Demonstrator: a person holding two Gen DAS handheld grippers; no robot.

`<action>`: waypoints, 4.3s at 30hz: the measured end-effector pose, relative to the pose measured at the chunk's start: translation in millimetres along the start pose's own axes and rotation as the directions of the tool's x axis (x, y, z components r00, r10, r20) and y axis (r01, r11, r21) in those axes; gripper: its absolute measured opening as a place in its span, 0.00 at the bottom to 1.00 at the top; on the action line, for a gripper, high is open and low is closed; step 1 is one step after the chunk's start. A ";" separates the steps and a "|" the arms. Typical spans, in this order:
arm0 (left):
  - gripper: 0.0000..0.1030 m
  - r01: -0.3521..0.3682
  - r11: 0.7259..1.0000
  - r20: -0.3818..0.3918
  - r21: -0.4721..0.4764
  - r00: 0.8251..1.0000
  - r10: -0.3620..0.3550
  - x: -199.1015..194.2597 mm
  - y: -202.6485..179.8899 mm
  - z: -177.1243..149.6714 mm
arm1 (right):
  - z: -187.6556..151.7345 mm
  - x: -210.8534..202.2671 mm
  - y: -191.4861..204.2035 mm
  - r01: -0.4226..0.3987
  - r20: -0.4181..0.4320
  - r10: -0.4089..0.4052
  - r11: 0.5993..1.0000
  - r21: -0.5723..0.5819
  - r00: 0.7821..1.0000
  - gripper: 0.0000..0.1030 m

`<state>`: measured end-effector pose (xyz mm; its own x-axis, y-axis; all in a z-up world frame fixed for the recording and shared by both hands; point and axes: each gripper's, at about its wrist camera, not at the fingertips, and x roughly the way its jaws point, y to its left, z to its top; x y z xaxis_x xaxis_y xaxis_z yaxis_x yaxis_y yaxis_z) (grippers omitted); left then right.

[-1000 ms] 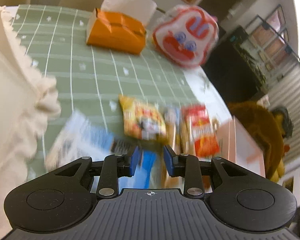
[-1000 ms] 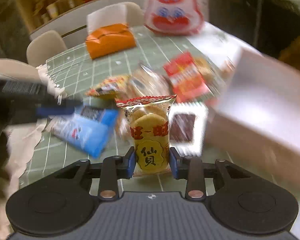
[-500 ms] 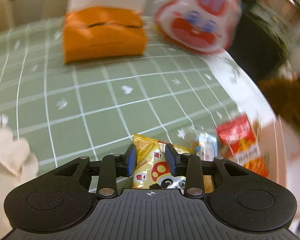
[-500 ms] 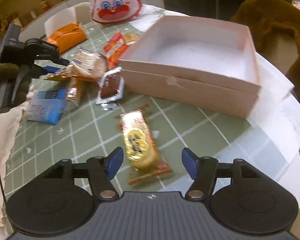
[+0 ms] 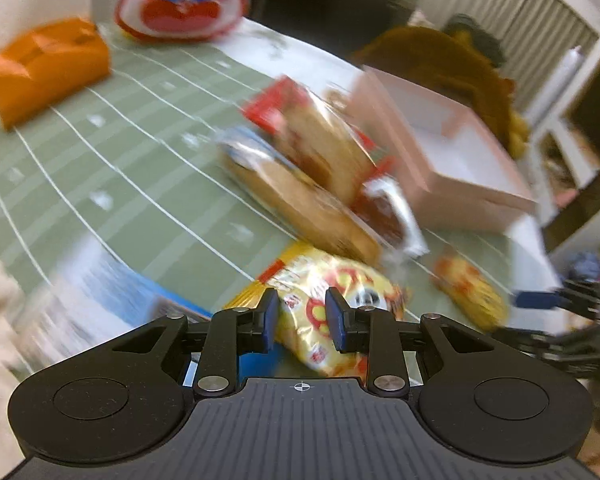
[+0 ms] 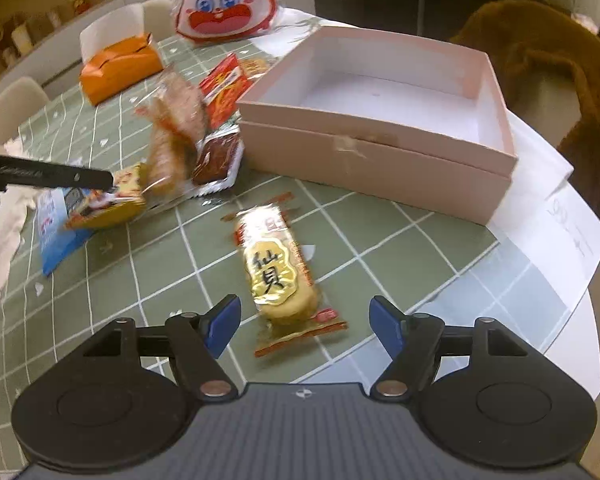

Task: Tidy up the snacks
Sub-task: 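Lower the left tool onto the yellow panda chip bag and grasp it, then grasp the yellow rice-cracker packet with the right tool while left holds chip bag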

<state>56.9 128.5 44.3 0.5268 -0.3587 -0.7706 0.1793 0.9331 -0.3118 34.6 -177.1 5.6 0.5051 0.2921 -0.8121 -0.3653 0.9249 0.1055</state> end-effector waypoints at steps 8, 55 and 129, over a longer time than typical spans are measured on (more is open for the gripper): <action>0.34 0.005 0.967 0.037 -0.256 0.999 0.005 -15.8 -12.4 -39.8 | 5.2 -11.7 32.2 0.033 0.073 -0.026 0.994 -0.102 0.997 0.70; 0.82 -0.220 0.946 0.054 0.237 0.976 0.213 5.4 -109.3 -52.7 | 1.5 6.2 -23.8 0.242 0.045 -0.249 0.964 0.112 0.968 0.70; 0.70 -0.091 0.994 -0.002 -0.053 0.996 0.091 -11.0 -81.1 -90.2 | -2.9 -6.6 26.5 -0.057 -0.028 0.054 0.991 -0.121 0.998 0.34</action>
<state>-38.4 54.5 27.9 0.5390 -0.2726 -0.7970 0.0861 0.9591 -0.2698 19.3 -155.2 12.0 0.4627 0.3348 -0.8208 -0.4855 0.8704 0.0813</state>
